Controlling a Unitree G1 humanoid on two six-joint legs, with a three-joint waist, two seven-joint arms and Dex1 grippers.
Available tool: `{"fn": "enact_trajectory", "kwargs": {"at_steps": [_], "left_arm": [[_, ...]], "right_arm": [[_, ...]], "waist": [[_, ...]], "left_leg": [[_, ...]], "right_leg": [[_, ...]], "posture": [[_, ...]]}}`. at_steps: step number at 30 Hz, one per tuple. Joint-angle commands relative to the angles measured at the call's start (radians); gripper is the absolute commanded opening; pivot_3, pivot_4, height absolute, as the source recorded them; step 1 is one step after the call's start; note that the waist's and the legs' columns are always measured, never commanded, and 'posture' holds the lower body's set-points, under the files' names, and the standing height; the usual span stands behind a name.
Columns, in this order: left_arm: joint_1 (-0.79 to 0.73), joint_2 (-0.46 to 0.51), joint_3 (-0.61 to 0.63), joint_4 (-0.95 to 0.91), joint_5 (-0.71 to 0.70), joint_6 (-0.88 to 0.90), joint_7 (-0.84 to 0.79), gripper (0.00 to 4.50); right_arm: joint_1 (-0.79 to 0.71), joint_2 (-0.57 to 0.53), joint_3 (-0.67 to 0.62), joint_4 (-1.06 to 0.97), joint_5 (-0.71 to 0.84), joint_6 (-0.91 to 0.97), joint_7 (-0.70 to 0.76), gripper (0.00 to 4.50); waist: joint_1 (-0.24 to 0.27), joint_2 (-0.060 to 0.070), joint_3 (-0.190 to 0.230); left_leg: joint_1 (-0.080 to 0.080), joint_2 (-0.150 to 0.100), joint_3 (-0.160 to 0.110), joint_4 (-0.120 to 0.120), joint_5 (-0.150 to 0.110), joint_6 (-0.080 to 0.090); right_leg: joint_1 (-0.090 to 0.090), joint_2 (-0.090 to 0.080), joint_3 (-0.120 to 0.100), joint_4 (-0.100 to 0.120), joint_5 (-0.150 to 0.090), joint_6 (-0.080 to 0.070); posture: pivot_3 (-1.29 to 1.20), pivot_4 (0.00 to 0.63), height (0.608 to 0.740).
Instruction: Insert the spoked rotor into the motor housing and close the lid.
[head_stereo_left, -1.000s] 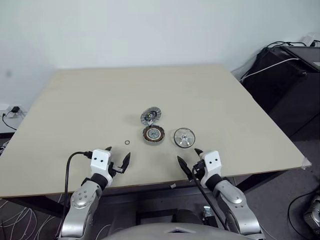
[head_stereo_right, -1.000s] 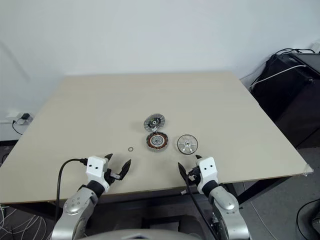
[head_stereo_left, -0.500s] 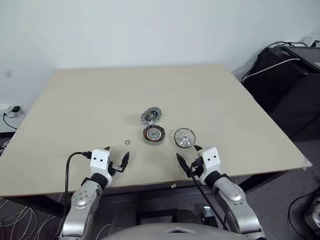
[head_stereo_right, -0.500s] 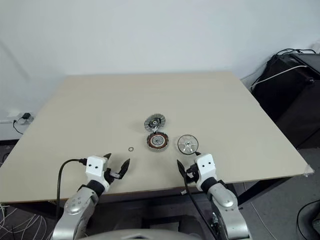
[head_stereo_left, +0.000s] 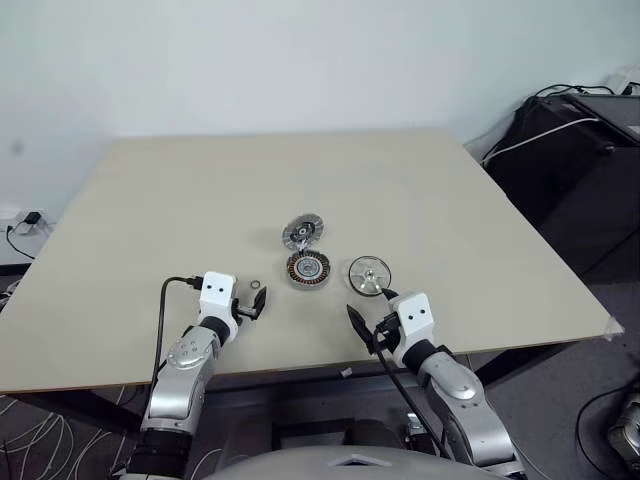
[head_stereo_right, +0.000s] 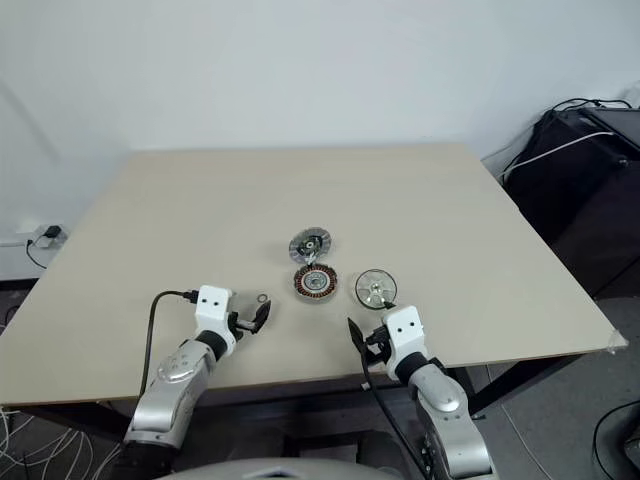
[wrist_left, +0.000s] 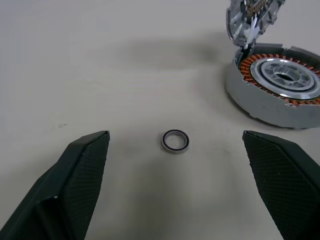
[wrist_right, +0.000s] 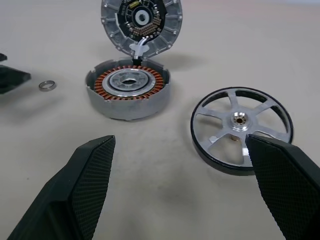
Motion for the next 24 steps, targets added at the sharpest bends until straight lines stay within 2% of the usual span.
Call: {"fn": "enact_trajectory", "kwargs": {"at_steps": [1, 24], "left_arm": [[-0.074, 0.018, -0.004, 0.046, 0.023, 0.012, -0.004, 4.50], [-0.215, -0.002, -0.051, 0.257, 0.060, -0.006, -0.048, 4.50]], "right_arm": [[-0.004, 0.002, -0.006, -0.048, 0.001, -0.007, -0.008, 4.46], [0.010, 0.008, -0.004, -0.123, 0.005, 0.048, -0.035, 4.46]], "waist": [[0.001, 0.000, 0.000], [0.001, -0.001, -0.001]], "left_leg": [[0.000, 0.000, 0.000, 0.000, 0.000, 0.000], [0.000, 0.000, 0.000, 0.000, 0.000, -0.001]], "right_leg": [[0.000, 0.000, 0.000, 0.000, 0.000, 0.000], [0.000, -0.003, 0.000, 0.000, 0.000, 0.000]], "posture": [[0.00, 0.000, 0.740], [0.00, 0.000, 0.740]]}}
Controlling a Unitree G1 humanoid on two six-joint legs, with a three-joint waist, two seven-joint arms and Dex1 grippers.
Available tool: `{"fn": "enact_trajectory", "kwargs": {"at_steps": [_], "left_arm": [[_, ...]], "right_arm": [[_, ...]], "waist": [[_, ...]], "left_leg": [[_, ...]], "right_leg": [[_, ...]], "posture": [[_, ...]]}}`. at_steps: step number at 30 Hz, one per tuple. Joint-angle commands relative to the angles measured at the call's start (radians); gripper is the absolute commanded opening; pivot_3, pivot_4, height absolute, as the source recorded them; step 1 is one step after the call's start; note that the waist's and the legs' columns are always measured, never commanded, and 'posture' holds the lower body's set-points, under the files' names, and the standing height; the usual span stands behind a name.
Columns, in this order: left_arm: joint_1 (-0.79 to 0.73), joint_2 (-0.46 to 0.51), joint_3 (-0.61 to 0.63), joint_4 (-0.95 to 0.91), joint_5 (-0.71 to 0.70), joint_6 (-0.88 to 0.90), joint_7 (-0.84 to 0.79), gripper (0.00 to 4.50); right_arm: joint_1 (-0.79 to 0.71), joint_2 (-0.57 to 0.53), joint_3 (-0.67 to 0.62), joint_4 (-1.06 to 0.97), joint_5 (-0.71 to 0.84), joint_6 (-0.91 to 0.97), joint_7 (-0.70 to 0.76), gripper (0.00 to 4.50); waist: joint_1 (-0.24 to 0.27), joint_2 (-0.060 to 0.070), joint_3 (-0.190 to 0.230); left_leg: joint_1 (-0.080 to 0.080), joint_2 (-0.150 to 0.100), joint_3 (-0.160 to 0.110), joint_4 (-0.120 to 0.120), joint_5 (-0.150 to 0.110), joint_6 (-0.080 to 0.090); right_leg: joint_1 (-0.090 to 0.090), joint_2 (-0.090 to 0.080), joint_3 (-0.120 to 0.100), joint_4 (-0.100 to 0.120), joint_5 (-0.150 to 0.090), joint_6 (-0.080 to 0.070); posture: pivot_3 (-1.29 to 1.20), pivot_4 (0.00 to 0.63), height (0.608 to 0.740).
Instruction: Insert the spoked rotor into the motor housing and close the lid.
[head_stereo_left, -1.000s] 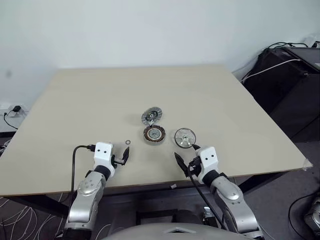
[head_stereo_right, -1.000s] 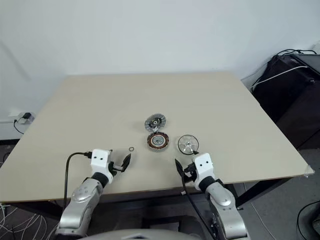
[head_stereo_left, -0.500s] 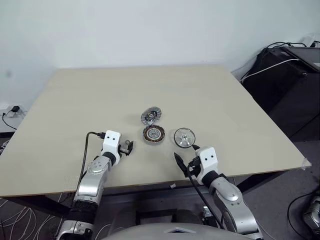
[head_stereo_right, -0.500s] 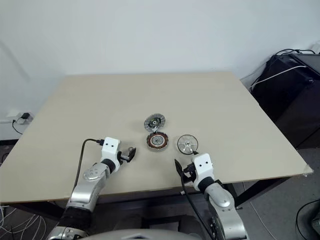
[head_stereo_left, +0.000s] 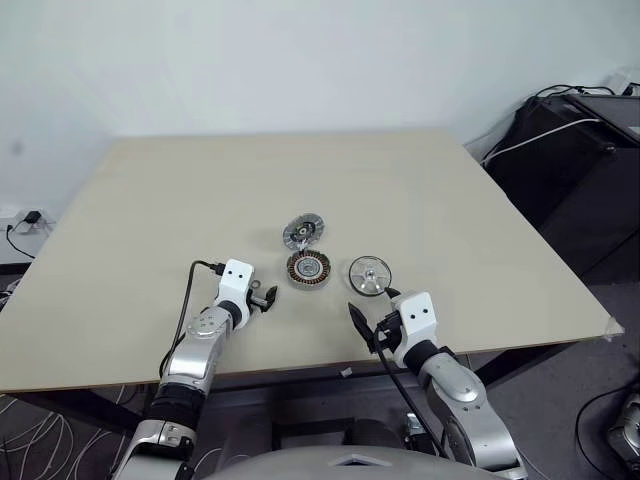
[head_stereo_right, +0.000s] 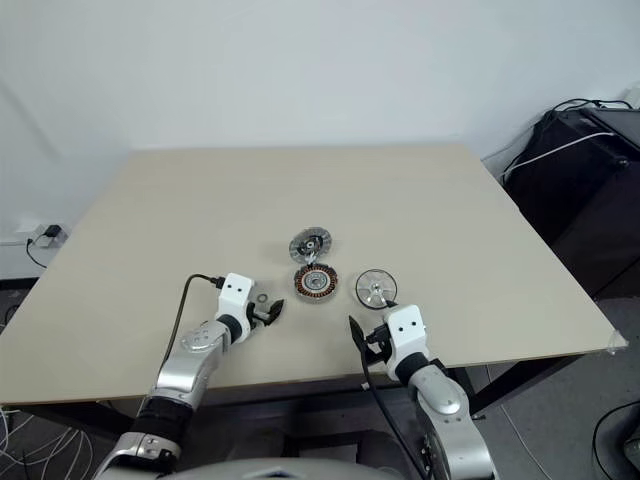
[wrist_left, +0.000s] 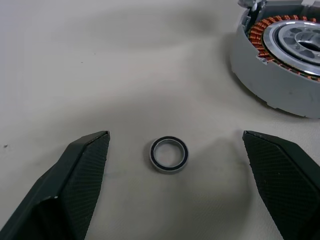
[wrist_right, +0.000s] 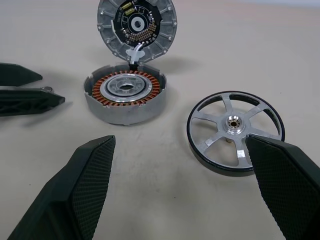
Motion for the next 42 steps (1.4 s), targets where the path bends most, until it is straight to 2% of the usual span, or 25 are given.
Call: {"fn": "enact_trajectory", "kwargs": {"at_steps": [1, 4, 14, 23, 27, 32, 35, 42], "left_arm": [[-0.031, -0.004, -0.014, 0.001, 0.018, -0.014, 0.002, 4.50], [-0.034, -0.005, -0.018, 0.007, 0.030, -0.010, 0.013, 3.96], [-0.027, -0.005, -0.009, 0.007, 0.044, -0.003, 0.019, 0.71], [0.004, -0.026, 0.024, -0.089, -0.003, -0.075, 0.021, 0.68], [-0.002, -0.037, -0.029, -0.158, -0.063, -0.145, -0.125, 0.68], [-0.058, -0.030, -0.065, -0.092, -0.039, -0.140, -0.162, 0.68], [-0.094, -0.036, -0.074, -0.039, -0.040, -0.131, -0.178, 0.68], [-0.188, -0.067, -0.094, 0.103, -0.028, -0.152, -0.201, 0.68]], "right_arm": [[-0.010, 0.001, -0.009, -0.050, 0.005, -0.005, -0.006, 4.46], [-0.009, 0.003, -0.009, -0.047, 0.006, -0.010, -0.007, 4.50], [-0.008, 0.011, -0.012, -0.019, 0.004, -0.031, -0.008, 4.50], [-0.006, 0.009, -0.019, 0.010, 0.005, -0.053, -0.004, 4.50], [-0.008, 0.008, -0.019, 0.024, 0.006, -0.059, 0.000, 4.50], [-0.013, 0.010, -0.019, 0.030, 0.005, -0.066, -0.001, 4.50], [-0.009, 0.011, -0.022, 0.027, 0.005, -0.067, -0.004, 4.50], [0.005, 0.012, -0.023, 0.022, 0.002, -0.072, -0.015, 4.50]], "waist": [[0.000, 0.000, 0.000], [0.001, 0.000, 0.000], [0.000, 0.000, 0.000], [0.000, 0.000, 0.000], [0.003, 0.000, 0.000], [0.000, 0.000, -0.001], [-0.001, 0.000, -0.001], [0.001, -0.001, 0.000]], "left_leg": [[0.000, 0.000, 0.000, 0.000, 0.000, 0.000], [0.000, 0.000, 0.000, 0.000, 0.000, -0.001], [0.000, 0.000, 0.000, 0.000, 0.000, 0.000], [0.000, 0.000, 0.000, 0.000, 0.000, 0.000], [-0.001, 0.000, 0.000, 0.000, -0.001, -0.002], [0.000, -0.003, 0.000, 0.000, -0.001, -0.002], [0.000, -0.003, 0.000, 0.000, 0.001, 0.002], [0.000, -0.003, -0.001, 0.001, 0.002, 0.003]], "right_leg": [[0.000, 0.000, 0.000, 0.000, 0.000, 0.000], [0.000, -0.003, 0.000, 0.000, 0.000, 0.000], [0.000, -0.003, 0.000, 0.000, 0.000, 0.000], [0.000, -0.003, 0.000, 0.000, 0.000, 0.000], [0.000, -0.005, -0.001, 0.000, 0.000, 0.000], [0.001, -0.006, 0.000, 0.000, 0.000, 0.000], [0.001, 0.000, 0.000, 0.000, 0.000, 0.000], [0.001, 0.002, 0.000, 0.000, 0.001, 0.001]], "posture": [[0.00, 0.000, 0.740], [0.00, 0.000, 0.740], [0.00, 0.000, 0.740], [0.00, 0.000, 0.740], [0.00, 0.000, 0.740], [0.00, 0.000, 0.740], [0.00, 0.000, 0.740], [0.00, 0.000, 0.740]]}}
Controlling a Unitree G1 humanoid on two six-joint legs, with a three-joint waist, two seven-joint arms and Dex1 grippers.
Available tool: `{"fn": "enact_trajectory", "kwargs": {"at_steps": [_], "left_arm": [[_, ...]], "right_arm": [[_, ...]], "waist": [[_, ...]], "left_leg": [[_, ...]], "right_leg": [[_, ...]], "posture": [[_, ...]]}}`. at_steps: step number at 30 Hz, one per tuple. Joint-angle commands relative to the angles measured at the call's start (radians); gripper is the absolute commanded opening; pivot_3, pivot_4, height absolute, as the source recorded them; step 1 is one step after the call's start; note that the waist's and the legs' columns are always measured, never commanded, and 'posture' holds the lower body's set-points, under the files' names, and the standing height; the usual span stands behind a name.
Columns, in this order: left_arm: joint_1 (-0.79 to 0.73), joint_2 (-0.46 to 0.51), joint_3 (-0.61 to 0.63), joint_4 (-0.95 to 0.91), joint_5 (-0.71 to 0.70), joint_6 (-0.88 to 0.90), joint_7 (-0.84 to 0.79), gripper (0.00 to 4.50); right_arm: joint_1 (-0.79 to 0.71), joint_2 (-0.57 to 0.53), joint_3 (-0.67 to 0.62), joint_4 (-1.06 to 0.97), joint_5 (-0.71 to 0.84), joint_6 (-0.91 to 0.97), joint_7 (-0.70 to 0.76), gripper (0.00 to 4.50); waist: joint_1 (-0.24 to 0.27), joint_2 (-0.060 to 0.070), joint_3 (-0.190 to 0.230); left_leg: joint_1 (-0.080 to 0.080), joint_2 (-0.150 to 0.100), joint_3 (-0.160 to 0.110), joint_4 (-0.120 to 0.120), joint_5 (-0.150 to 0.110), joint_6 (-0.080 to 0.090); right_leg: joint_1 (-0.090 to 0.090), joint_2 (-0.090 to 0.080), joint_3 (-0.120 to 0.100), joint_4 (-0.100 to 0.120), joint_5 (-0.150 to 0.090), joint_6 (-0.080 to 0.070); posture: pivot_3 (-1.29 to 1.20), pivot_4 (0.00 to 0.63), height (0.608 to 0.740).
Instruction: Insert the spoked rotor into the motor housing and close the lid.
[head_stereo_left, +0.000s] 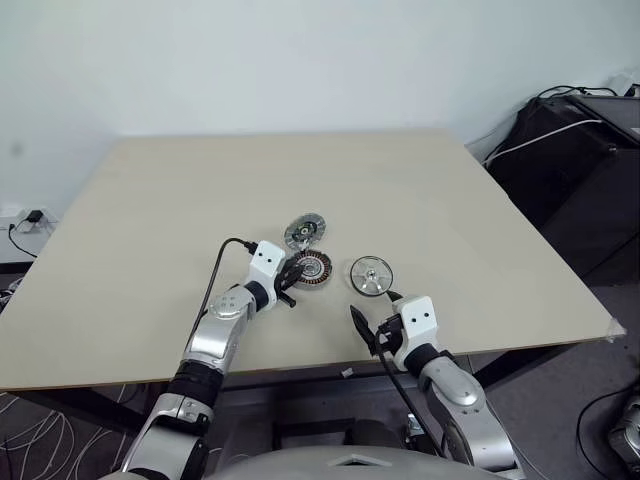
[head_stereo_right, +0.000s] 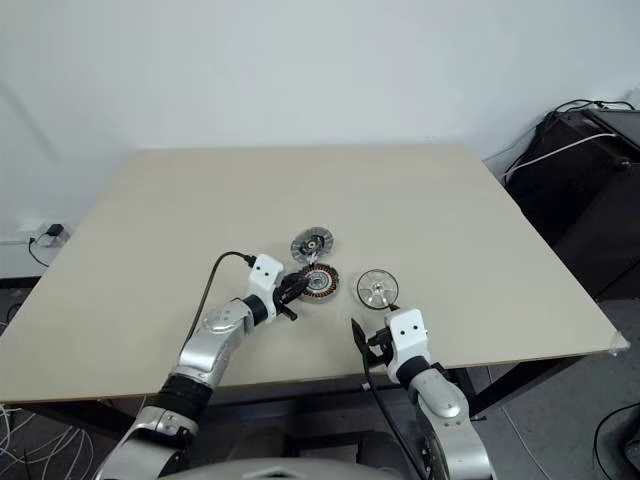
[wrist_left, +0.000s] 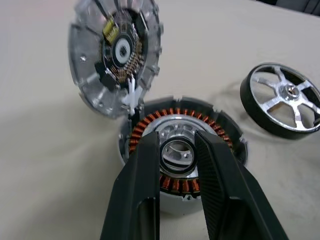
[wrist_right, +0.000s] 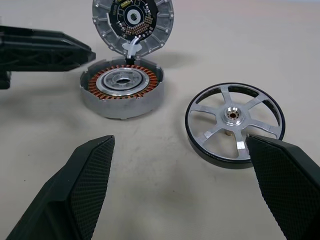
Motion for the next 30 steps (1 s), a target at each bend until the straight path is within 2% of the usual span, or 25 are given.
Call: {"fn": "enact_trajectory", "kwargs": {"at_steps": [1, 11, 28, 30], "left_arm": [[-0.070, -0.021, -0.015, 0.052, 0.013, -0.031, -0.010, 0.68], [-0.178, -0.082, -0.017, 0.215, 0.054, -0.088, 0.027, 0.68], [-0.178, -0.057, -0.013, 0.264, 0.082, -0.096, 0.039, 0.68], [-0.180, -0.067, -0.009, 0.264, 0.072, -0.097, 0.035, 1.41]], "right_arm": [[-0.004, 0.004, -0.014, -0.028, 0.002, -0.024, -0.009, 4.50], [0.006, 0.007, -0.017, -0.057, 0.004, -0.014, -0.029, 4.50], [0.012, 0.014, -0.011, -0.081, 0.003, 0.001, -0.048, 4.50], [0.010, 0.014, -0.010, -0.082, 0.003, 0.001, -0.047, 4.50]], "waist": [[0.000, 0.000, 0.000], [0.000, -0.001, 0.000], [0.000, -0.001, 0.001], [0.000, -0.001, 0.001]], "left_leg": [[0.000, 0.000, 0.000, 0.001, 0.000, 0.000], [0.000, 0.000, -0.001, 0.003, 0.000, 0.000], [0.000, 0.000, -0.001, 0.003, 0.000, 0.000], [0.000, 0.000, -0.001, 0.003, 0.000, 0.000]], "right_leg": [[0.000, 0.000, 0.000, 0.000, 0.000, 0.000], [0.001, 0.001, 0.000, 0.000, 0.001, 0.003], [0.001, 0.000, 0.000, 0.000, 0.002, 0.003], [0.001, 0.000, 0.000, 0.000, 0.002, 0.003]], "posture": [[0.00, 0.000, 0.740], [0.00, 0.000, 0.740], [0.00, 0.000, 0.740], [0.00, 0.000, 0.740]]}}
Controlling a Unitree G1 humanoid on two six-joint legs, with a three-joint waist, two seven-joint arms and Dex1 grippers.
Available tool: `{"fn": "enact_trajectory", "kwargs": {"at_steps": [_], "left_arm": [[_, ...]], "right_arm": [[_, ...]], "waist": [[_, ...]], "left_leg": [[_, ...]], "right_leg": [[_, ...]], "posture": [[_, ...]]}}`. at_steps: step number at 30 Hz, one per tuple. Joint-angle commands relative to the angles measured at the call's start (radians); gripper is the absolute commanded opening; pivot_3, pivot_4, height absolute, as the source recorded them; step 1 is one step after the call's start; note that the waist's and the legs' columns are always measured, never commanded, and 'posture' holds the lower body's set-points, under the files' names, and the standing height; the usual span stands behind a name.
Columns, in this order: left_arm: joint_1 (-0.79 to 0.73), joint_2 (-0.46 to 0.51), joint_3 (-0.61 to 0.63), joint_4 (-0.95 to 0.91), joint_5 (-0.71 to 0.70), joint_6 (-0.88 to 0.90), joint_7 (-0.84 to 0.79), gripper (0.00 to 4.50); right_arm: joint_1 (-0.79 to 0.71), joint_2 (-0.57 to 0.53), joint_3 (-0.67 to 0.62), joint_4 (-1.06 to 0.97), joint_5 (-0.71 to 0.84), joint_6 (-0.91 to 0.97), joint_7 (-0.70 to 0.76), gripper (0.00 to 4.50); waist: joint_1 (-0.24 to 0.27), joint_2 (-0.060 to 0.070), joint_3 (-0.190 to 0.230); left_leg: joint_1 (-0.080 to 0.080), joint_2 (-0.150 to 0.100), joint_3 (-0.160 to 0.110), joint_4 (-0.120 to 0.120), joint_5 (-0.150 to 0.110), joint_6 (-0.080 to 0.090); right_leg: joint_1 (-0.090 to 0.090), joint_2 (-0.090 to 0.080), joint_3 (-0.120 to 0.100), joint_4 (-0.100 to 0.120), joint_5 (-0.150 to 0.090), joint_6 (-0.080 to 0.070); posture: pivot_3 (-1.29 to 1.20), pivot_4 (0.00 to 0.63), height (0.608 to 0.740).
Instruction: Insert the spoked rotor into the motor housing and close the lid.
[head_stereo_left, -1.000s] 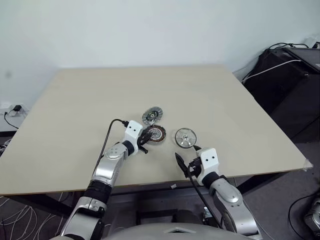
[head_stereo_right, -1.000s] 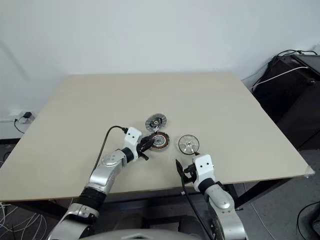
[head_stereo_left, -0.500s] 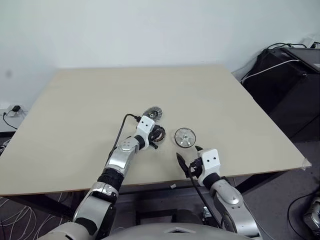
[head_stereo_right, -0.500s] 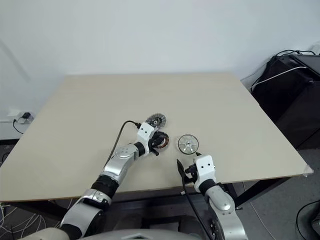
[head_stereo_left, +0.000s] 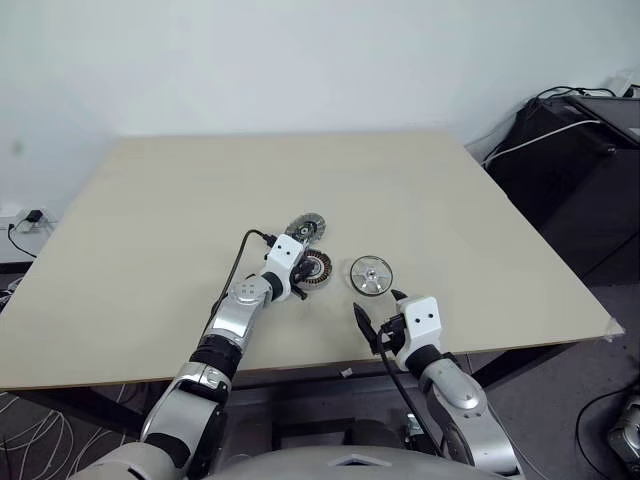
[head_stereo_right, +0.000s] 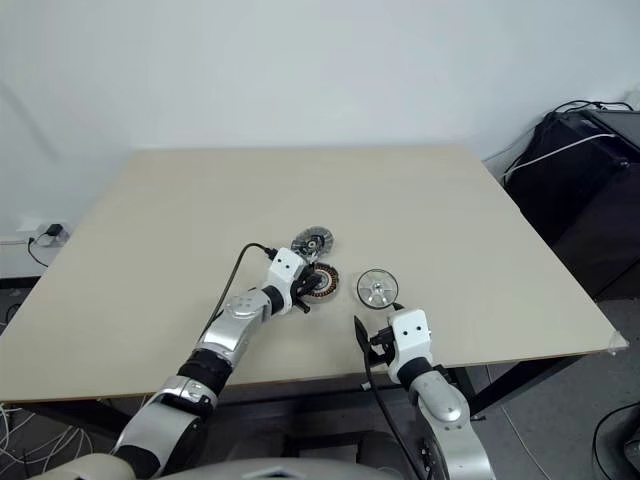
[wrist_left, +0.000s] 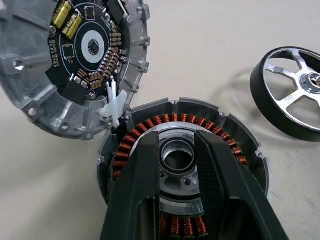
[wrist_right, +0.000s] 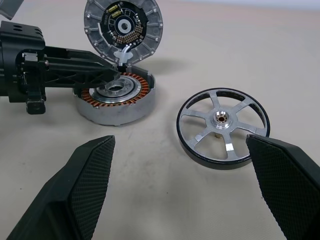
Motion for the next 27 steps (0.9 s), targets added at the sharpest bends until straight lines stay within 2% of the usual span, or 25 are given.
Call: {"fn": "enact_trajectory", "kwargs": {"at_steps": [1, 6, 10, 14, 16, 18, 24, 27], "left_arm": [[-0.016, -0.016, 0.008, -0.013, -0.010, -0.016, -0.009, 1.64], [-0.010, -0.038, 0.021, -0.039, -0.032, -0.029, -0.017, 3.25], [0.037, -0.047, 0.038, -0.159, -0.066, -0.025, -0.018, 3.25], [0.130, -0.034, 0.056, -0.354, -0.087, -0.010, 0.009, 3.25], [0.181, -0.019, 0.062, -0.445, -0.098, 0.012, 0.013, 2.63], [0.241, 0.008, 0.063, -0.529, -0.100, 0.023, 0.010, 2.00], [0.400, 0.053, 0.136, -0.673, -0.155, 0.006, 0.034, 0.03], [0.483, 0.083, 0.167, -0.681, -0.156, -0.032, 0.030, 0.00]], "right_arm": [[-0.013, 0.003, -0.010, -0.042, 0.002, -0.003, -0.005, 4.50], [-0.013, 0.001, -0.009, -0.050, 0.002, 0.001, -0.005, 4.50], [-0.010, 0.001, -0.009, -0.066, 0.005, 0.007, -0.004, 4.50], [-0.013, 0.003, -0.008, -0.074, 0.014, 0.018, 0.001, 4.50], [-0.019, 0.005, -0.004, -0.073, 0.021, 0.026, 0.010, 4.50], [-0.029, 0.007, 0.000, -0.067, 0.026, 0.035, 0.017, 4.10], [-0.102, 0.021, 0.033, -0.014, 0.031, 0.091, 0.043, 2.25], [-0.182, 0.031, 0.072, 0.052, 0.007, 0.134, 0.053, 1.25]], "waist": [[0.000, 0.000, 0.000], [0.000, 0.000, 0.000], [-0.001, 0.000, 0.000], [-0.001, 0.000, 0.000], [-0.001, 0.000, 0.000], [-0.001, 0.001, 0.000], [-0.002, 0.001, 0.000], [-0.004, 0.001, 0.000]], "left_leg": [[0.000, 0.000, 0.000, 0.000, 0.000, 0.000], [0.000, 0.000, 0.000, 0.000, 0.000, 0.000], [0.000, 0.000, 0.000, 0.000, 0.000, 0.000], [-0.001, 0.000, 0.000, -0.001, 0.000, 0.000], [0.000, 0.001, 0.000, -0.001, -0.001, -0.002], [0.000, 0.001, 0.000, -0.001, -0.001, -0.002], [0.000, 0.001, 0.000, -0.001, -0.003, -0.005], [0.001, 0.001, 0.000, -0.001, -0.003, -0.005]], "right_leg": [[0.000, 0.000, 0.000, 0.000, 0.000, 0.000], [0.000, 0.000, 0.000, 0.000, 0.000, 0.000], [0.000, 0.000, 0.000, 0.000, 0.000, 0.000], [-0.001, -0.001, 0.001, 0.000, 0.000, 0.000], [-0.001, -0.006, 0.001, 0.000, 0.000, 0.000], [-0.001, -0.006, 0.001, 0.000, 0.000, -0.001], [-0.001, -0.007, 0.001, 0.000, 0.000, -0.002], [-0.001, -0.007, 0.001, 0.000, 0.000, -0.002]], "posture": [[0.00, 0.000, 0.740], [0.00, 0.000, 0.740], [0.00, 0.000, 0.740], [0.00, 0.000, 0.740], [0.00, 0.000, 0.740], [0.00, 0.000, 0.740], [0.00, 0.000, 0.740], [0.00, 0.000, 0.740]]}}
